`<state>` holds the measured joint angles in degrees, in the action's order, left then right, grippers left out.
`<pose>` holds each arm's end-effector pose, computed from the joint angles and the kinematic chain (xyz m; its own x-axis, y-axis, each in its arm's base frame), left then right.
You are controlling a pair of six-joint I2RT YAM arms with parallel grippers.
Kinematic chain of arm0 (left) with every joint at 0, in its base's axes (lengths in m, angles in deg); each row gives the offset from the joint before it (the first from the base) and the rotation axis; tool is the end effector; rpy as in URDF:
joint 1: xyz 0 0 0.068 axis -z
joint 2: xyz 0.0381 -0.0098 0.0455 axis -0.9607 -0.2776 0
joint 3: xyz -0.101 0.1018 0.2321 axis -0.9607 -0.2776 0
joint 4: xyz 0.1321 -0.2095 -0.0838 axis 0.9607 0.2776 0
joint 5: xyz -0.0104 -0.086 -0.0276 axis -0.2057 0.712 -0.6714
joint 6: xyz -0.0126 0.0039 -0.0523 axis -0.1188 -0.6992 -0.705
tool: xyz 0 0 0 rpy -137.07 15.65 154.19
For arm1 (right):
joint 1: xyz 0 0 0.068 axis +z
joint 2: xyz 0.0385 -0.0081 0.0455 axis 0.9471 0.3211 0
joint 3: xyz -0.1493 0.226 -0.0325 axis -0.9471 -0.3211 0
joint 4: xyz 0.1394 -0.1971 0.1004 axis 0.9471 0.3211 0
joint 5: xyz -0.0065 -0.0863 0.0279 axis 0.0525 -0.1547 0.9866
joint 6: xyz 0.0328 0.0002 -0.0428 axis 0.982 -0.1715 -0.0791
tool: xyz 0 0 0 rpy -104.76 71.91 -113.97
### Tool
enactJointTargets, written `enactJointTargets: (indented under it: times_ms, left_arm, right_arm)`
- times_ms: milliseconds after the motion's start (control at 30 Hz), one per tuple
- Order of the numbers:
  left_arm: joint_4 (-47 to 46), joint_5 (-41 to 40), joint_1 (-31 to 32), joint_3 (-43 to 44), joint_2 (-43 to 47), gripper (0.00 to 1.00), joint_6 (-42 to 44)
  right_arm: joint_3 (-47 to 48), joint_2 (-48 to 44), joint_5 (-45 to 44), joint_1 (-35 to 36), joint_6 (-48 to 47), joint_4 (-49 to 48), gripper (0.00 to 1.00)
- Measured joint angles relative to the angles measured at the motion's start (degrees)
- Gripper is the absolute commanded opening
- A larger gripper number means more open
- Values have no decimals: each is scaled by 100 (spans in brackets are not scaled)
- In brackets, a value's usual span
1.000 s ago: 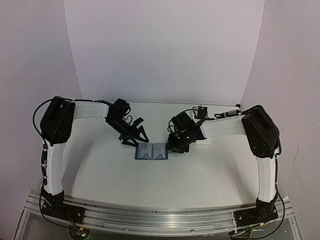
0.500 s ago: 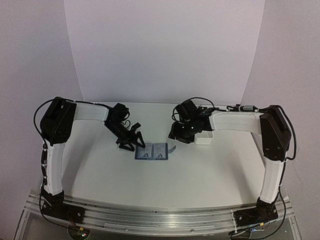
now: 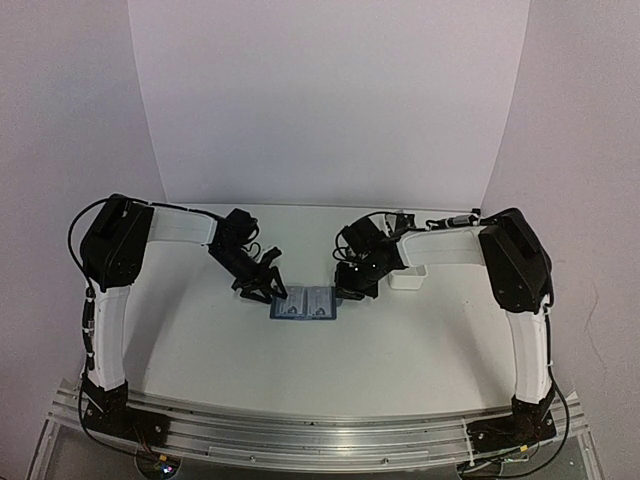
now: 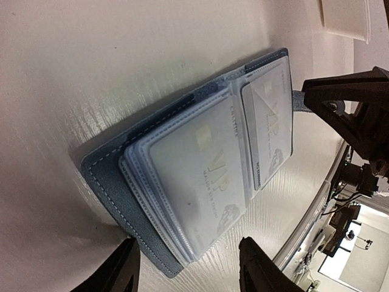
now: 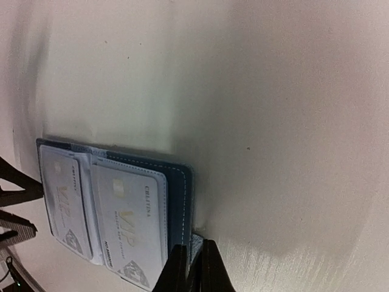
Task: Put the credit cards into the card holder
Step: Turn over the card slot in the card holder.
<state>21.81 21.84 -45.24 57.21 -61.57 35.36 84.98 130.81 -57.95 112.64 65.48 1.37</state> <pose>0.3604 -0.2229 0.1356 -0.9424 0.3104 -0.1246 0.3119 0.6811 -0.6625 0.3442 0.3055 0.1455 -0.9178 0.0417 -0.3948 -0.1246 0.9140 0.3862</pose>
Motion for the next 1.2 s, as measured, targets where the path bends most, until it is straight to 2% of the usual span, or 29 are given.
enactJointTargets:
  times_ms: [33, 100, 233, 367, 467, 567, 667, 767, 833, 867, 900, 1067, 1200]
  left_arm:
    - [33, -22, 0, 22, 0, 46, 44]
    - [114, -92, -9, 96, 0, 47, 129]
    - [304, -260, 4, 531, 2, 64, 573]
    - [350, -437, 149, 876, 46, 71, 879]
    - [389, -605, 260, 914, 68, 76, 922]
    - [461, -713, 299, 911, 68, 86, 979]
    - [468, -761, 308, 914, 68, 90, 1043]
    - [516, -911, 308, 914, 68, 88, 1150]
    - [516, -938, 308, 911, 68, 82, 1202]
    - [503, -909, 306, 903, 68, 74, 1207]
    - [485, -833, 297, 872, 72, 72, 1196]
    - [487, -415, 227, 772, 74, 74, 920]
    - [219, -76, 164, 660, 234, 69, 863]
  right_arm:
    - [0, 0, 39, -9, -20, 7, 2]
    - [0, 0, 105, -26, -50, 15, 0]
    - [-2, 0, 328, -46, -7, 13, 0]
    - [-4, -79, 608, -46, 111, -11, 0]
    - [-4, -273, 680, -46, 177, -24, 0]
    - [4, -520, 756, -46, 223, -127, 0]
    - [17, -678, 811, -46, 240, -249, 0]
    - [24, -815, 870, -46, 260, -391, 0]
    - [24, -822, 887, -46, 280, -446, 0]
    - [15, -822, 896, -46, 297, -459, 0]
    - [4, -822, 903, -46, 319, -466, 0]
    - [2, -822, 938, -46, 363, -509, 0]
    - [-50, -822, 938, -46, 367, -577, 0]
